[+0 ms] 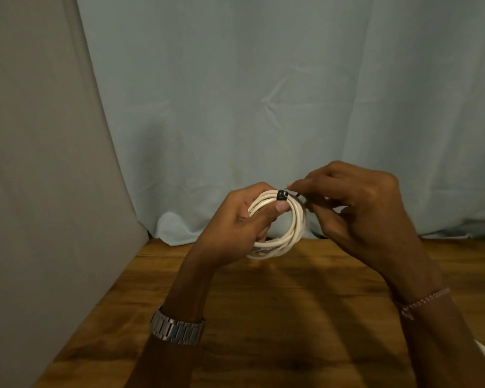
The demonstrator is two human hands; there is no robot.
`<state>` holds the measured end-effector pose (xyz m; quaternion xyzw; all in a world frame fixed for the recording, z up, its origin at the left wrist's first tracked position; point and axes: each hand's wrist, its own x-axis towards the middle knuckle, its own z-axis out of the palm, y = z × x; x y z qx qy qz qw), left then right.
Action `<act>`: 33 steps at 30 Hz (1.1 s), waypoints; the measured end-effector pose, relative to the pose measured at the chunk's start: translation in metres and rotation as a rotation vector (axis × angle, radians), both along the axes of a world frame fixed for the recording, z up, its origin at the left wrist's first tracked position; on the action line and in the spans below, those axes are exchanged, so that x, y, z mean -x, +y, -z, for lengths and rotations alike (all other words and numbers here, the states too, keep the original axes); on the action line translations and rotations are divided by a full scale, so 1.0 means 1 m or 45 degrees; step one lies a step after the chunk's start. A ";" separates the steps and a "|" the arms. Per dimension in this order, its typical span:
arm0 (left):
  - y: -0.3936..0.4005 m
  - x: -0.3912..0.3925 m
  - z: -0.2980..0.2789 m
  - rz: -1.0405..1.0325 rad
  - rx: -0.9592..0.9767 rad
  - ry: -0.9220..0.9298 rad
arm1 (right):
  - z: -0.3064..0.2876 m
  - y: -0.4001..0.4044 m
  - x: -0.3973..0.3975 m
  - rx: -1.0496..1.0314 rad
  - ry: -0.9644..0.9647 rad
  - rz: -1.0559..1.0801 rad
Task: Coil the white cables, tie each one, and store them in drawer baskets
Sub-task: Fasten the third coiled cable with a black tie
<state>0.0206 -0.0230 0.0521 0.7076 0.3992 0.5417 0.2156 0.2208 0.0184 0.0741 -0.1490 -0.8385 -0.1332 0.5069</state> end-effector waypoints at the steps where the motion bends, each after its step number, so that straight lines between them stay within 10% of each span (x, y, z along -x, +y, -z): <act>1: 0.000 0.001 0.000 -0.001 0.000 0.003 | 0.000 0.001 -0.001 0.000 -0.012 0.000; 33: -0.010 0.004 -0.009 -0.119 -0.043 0.221 | -0.002 0.002 -0.003 0.002 -0.160 -0.056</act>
